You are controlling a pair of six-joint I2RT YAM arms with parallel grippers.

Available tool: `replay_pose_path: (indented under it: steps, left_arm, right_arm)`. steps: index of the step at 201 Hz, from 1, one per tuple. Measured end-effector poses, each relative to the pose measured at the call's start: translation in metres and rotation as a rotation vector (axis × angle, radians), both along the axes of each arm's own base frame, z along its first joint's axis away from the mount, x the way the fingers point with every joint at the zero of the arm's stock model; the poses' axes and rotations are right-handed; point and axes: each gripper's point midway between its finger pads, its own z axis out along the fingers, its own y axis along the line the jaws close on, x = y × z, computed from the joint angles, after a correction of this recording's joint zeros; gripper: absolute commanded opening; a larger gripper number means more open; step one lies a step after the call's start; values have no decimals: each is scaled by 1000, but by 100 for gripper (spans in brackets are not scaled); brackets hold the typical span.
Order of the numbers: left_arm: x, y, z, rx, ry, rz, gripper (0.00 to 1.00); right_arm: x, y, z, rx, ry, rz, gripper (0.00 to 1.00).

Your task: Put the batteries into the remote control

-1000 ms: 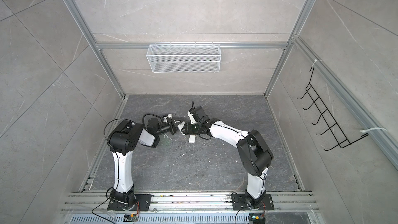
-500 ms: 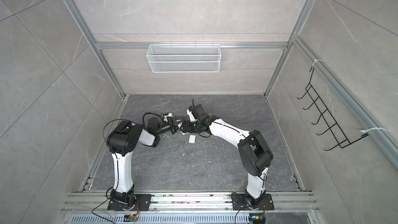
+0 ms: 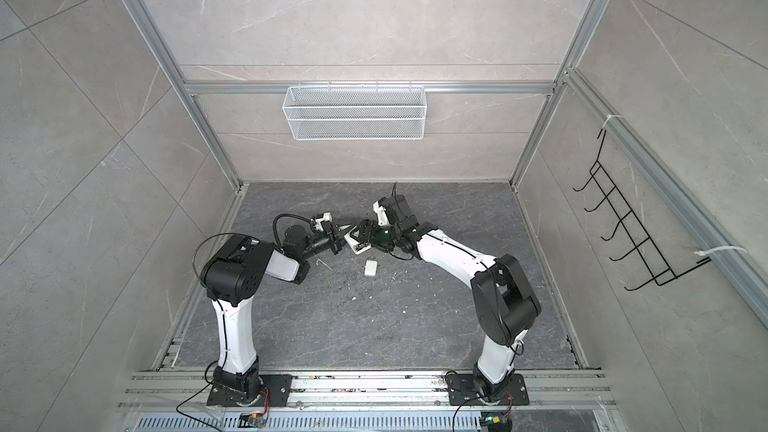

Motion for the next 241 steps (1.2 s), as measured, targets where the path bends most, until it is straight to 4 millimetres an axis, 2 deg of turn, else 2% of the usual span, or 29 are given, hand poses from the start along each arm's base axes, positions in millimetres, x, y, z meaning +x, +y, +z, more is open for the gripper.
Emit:
replay_pose_path:
  steps: [26, 54, 81, 109, 125, 170, 210, 241]
  left_arm:
    - [2, 4, 1, 9, -9, 39, 3]
    - [5, 10, 1, 12, -2, 86, 2]
    - [10, 15, 4, 8, -3, 133, 2]
    - [14, 18, 3, 4, 7, 174, 2]
    - [16, 19, 3, -1, 13, 190, 2]
    - [18, 20, 2, -13, 35, 217, 2]
    - [16, 20, -3, -11, 55, 222, 2]
    - [16, 20, -3, -17, 64, 225, 2]
  right_arm:
    - [7, -10, 8, 47, 12, -71, 71]
    - [10, -22, 6, 97, 42, -154, 71]
    - [11, -27, -2, 163, 88, -230, 71]
    - [3, -31, -23, 233, 162, -298, 71]
    - [0, -29, -26, 255, 181, -314, 71]
    - [1, -16, -7, 334, 160, -315, 70]
    - [3, -10, 4, 390, 156, -322, 63]
    - [1, -2, 0, 400, 168, -319, 56]
